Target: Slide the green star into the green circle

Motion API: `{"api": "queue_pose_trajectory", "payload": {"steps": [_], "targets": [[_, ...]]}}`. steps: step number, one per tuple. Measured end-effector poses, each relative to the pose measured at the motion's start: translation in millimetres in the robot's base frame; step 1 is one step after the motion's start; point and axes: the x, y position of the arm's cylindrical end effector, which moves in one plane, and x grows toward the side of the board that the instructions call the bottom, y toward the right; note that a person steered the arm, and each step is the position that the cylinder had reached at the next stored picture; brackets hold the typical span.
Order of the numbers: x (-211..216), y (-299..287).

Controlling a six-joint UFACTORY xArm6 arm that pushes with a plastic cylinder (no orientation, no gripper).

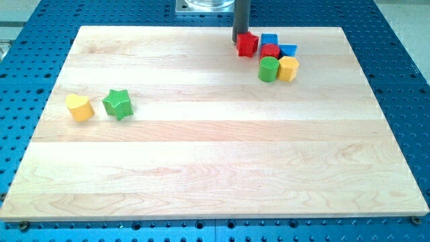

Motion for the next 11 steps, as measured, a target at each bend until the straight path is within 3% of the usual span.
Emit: {"api": "queue_pose_trajectory", "payload": {"steps": [1,2,3,4,6,8,10,11], "targets": [[1.1,-17.2],[11.5,-93.5],[39.7,-228.3],[112.3,-334.3],[218.0,-328.8],[191.7,-199.1],[119.2,-147.8],[118.6,-134.7]]}}
